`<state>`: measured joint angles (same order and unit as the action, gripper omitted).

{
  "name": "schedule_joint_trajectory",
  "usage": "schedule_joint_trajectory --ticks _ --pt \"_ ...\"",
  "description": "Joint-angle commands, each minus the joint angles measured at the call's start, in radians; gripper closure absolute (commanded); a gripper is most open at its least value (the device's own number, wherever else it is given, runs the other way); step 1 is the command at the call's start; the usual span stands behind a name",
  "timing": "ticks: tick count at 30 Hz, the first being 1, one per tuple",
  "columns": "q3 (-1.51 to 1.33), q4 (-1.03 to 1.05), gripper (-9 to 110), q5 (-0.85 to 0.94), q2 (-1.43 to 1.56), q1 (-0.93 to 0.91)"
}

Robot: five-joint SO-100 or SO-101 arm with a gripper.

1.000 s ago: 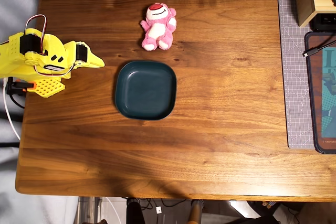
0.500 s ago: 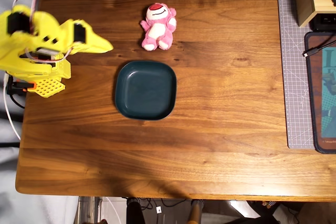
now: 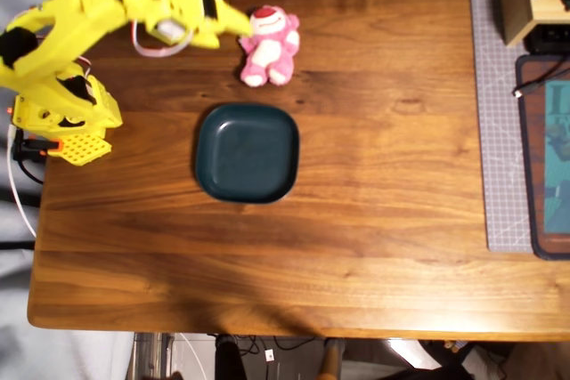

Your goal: Grasp a strawberry bear and put it in the bin.

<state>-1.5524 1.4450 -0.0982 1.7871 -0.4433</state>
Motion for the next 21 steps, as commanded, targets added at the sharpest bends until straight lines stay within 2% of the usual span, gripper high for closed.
schedule_joint_trajectory --ticks 1,13,21 --pt "0.192 0.046 70 -0.012 -0.098 -0.038" --pt "0.549 0.054 69 -0.025 -0.588 0.087" --pt "0.624 0.081 68 -0.025 -0.707 0.092"
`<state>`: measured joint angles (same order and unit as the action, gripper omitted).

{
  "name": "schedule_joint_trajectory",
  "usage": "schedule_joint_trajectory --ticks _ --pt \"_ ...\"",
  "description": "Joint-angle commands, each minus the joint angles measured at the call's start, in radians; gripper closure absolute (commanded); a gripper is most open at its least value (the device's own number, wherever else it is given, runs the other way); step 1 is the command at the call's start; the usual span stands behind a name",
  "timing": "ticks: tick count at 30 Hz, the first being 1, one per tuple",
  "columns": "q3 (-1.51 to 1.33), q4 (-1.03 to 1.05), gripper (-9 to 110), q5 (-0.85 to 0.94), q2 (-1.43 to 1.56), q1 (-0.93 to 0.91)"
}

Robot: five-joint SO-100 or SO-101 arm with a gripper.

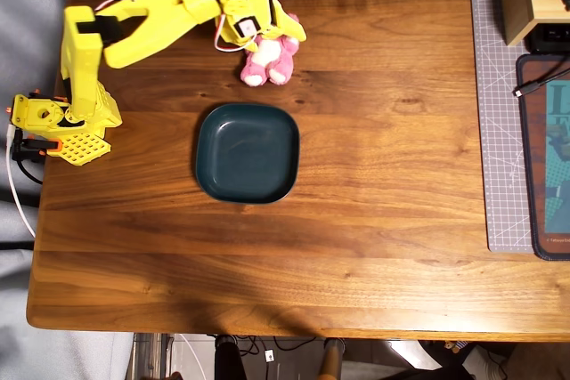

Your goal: Grasp a strawberry bear and put it in the bin.

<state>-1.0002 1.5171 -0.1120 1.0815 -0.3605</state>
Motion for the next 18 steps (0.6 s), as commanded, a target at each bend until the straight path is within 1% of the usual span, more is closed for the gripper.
schedule_joint_trajectory --ticks 1,5,18 --pt "0.083 0.023 67 -0.011 -0.015 0.006" --pt "0.12 0.084 67 -0.011 -0.066 -0.014" --pt "0.147 0.115 66 -0.011 -0.155 -0.052"
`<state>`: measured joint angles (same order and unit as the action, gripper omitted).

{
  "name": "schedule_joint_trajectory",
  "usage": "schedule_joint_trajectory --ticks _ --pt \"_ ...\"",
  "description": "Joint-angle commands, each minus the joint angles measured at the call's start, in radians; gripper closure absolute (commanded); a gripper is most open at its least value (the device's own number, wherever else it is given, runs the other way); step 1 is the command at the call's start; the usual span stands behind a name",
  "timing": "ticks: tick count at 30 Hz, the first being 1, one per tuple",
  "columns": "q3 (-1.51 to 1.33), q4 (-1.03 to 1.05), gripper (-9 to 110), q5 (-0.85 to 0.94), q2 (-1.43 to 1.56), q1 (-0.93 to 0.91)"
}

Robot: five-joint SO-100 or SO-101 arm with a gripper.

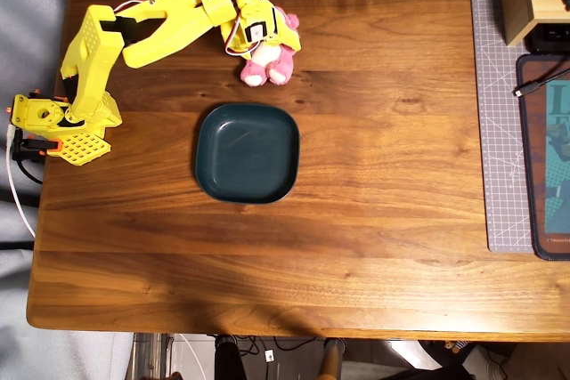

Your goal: Grasp a strawberry bear and put it in the bin.

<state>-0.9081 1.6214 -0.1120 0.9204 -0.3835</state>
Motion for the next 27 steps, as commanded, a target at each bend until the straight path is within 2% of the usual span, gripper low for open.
schedule_joint_trajectory --ticks 1,12,27 --pt "0.058 0.011 66 -0.011 0.005 -0.038" --pt "0.161 0.029 66 -0.028 -0.08 -0.12" --pt "0.245 0.029 69 -0.029 -0.187 -0.032"
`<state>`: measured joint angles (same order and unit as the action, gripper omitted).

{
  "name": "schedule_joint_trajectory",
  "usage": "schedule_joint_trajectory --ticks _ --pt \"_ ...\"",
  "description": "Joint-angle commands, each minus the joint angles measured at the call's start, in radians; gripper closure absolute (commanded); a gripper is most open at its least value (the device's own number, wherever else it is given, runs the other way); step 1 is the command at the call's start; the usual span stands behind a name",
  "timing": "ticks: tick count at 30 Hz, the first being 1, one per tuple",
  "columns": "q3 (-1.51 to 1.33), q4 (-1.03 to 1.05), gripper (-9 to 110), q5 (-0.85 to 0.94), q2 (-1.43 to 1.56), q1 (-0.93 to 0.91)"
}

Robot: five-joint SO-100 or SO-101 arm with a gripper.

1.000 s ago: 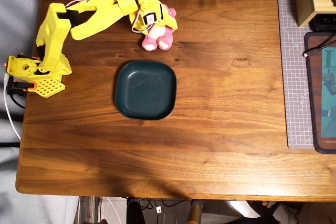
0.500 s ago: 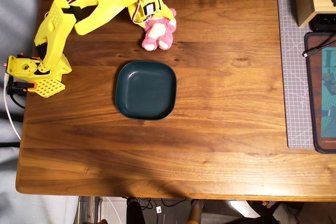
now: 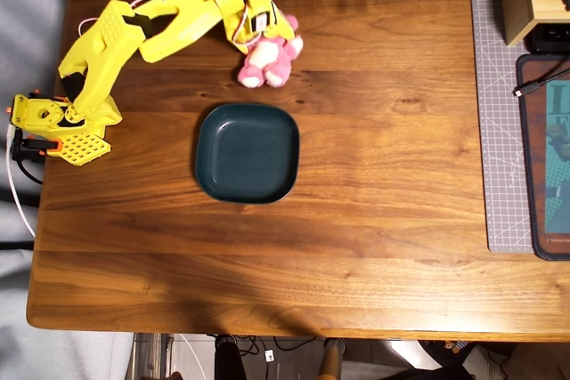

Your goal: Grasp a strawberry bear and put it in the bin.

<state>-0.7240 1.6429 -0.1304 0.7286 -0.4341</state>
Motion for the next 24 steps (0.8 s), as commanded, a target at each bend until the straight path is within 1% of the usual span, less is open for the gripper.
schedule_joint_trajectory --ticks 1,2,5,7,9,12,18,24 --pt "0.063 0.008 74 -0.011 0.002 0.023" --pt "0.066 0.008 83 -0.011 -0.003 0.026" --pt "0.077 0.018 93 0.002 -0.015 0.028" --pt "0.152 0.069 101 0.003 -0.049 0.026" --pt "0.301 0.152 101 0.0 -0.109 0.029" --pt "0.339 0.153 101 -0.009 -0.084 0.055" --pt "0.442 0.153 102 0.006 0.143 0.11" --pt "0.535 0.153 102 0.012 0.393 0.106"
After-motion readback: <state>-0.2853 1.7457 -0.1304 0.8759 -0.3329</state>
